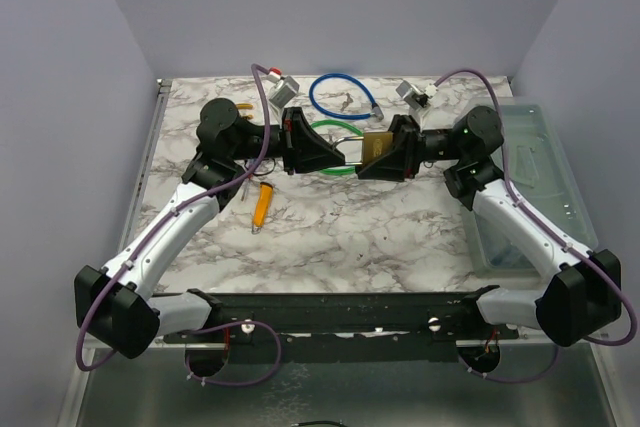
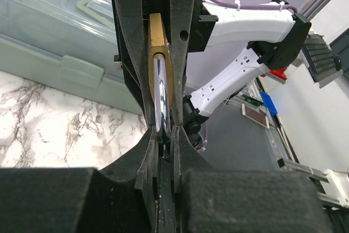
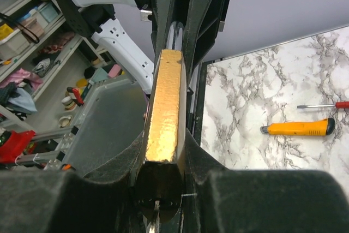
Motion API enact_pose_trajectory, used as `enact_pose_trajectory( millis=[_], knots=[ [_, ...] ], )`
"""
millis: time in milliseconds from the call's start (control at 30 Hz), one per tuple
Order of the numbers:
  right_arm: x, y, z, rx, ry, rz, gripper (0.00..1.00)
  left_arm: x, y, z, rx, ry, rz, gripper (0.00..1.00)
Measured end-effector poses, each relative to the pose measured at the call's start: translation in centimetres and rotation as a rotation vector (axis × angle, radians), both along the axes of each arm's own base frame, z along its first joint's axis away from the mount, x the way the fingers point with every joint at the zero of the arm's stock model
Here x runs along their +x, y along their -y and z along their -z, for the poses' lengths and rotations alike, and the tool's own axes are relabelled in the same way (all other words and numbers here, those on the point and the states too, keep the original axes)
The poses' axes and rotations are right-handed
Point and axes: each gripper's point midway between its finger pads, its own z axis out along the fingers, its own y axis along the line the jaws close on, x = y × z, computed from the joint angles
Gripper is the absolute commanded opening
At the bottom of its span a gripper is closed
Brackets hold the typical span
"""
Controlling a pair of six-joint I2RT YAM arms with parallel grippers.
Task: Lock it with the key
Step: Lock the lock.
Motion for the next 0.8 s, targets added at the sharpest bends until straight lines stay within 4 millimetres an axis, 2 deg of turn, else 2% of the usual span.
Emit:
enact_pose_trajectory(
  millis=[400, 800],
  knots=[
    [0.7, -0.2, 1.1, -0.02, 0.025, 0.011, 0.0, 0.4, 0.6, 0.7, 0.036, -0.013, -0.008, 0.0],
    [1.0, -0.2, 0.6, -0.018, 0.059, 0.003, 0.0, 0.9, 1.2, 0.5, 0.02, -0.023, -0.036, 0.0]
  ],
)
